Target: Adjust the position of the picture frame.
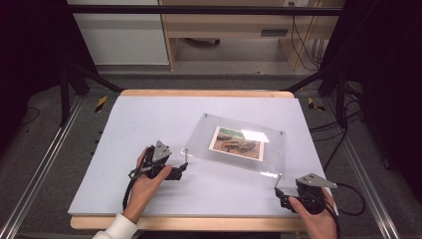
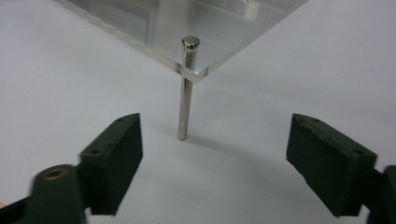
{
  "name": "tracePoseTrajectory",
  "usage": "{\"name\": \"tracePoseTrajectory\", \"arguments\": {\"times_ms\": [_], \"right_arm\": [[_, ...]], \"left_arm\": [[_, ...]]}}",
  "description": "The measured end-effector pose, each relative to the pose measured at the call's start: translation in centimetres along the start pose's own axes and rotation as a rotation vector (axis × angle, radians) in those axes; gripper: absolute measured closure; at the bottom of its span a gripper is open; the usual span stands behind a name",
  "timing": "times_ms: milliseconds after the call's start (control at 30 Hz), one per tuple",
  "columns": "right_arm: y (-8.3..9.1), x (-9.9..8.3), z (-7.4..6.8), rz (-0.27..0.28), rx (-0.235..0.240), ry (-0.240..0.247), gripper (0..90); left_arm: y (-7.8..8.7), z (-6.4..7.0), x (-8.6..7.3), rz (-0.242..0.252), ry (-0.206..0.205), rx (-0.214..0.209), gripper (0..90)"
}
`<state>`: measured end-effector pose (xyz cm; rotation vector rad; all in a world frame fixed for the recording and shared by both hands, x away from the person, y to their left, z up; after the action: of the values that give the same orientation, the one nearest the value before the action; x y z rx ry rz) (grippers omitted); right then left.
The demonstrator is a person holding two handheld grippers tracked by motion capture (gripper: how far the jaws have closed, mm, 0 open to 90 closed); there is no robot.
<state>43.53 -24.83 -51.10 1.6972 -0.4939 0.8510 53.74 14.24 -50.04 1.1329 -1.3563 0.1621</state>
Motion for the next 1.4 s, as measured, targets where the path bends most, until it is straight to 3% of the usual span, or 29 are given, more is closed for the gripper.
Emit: {"name": "tracePoseTrajectory", "arguments": {"times_ms": [133,233,333,533,567,867,1033,1100,1300,1400], "right_arm": [[-0.2,-0.3,0.0,-0.02,-0.003,0.021,23.5],[-0.1,-0.2,0.1,0.009,-0.031,0.082,24.3],[-0.2,-0.4,0.1,0.013,-0.04,0.102,27.0],[-0.4,-0.4,0.1,0.025,-0.02,0.073,31.2],[-0.4,-0.4,-0.1,0.032,-0.002,0.049,32.7],[-0.8,-0.2,-0.4,0.049,0.034,0.035,36.1],[-1.3,-0.1,-0.8,0.032,0.051,0.012,26.3],[-1.5,0.0,-1.0,0.031,0.068,0.006,35.2],[-1.9,0.8,-1.0,0.067,0.087,-0.023,44.1],[-2.4,1.3,-0.9,0.093,0.09,-0.022,59.3]], "left_arm": [[-0.1,0.2,0.1,0.011,-0.024,0.008,6.6],[-0.3,0.8,0.1,0.002,-0.054,-0.008,6.6],[-0.4,1.3,0.1,-0.005,-0.048,-0.027,7.2],[-0.6,1.9,0.2,-0.011,-0.04,-0.054,7.5],[-0.7,2.0,0.3,0.0,-0.04,-0.055,7.4],[-0.9,2.3,0.3,0.003,-0.028,-0.078,8.3],[-1.3,2.2,0.1,-0.003,-0.008,-0.079,8.7],[-1.4,2.3,0.2,-0.001,0.0,-0.079,9.8],[-1.6,2.4,0.5,0.018,0.041,-0.074,18.8],[-1.9,2.5,0.7,0.024,0.057,-0.07,23.2]]}}
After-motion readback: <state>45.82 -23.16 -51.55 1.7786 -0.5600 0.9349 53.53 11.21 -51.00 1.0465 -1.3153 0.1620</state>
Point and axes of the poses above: each handheld gripper's, and its own axes: y roughly backward along the jaws, x roughly out of its top, z roughly to its right, the point moved 7 cm from there along -y, roughly forward along the jaws, and after that the axes turned 6 degrees about -y, right-handed, at the moved point
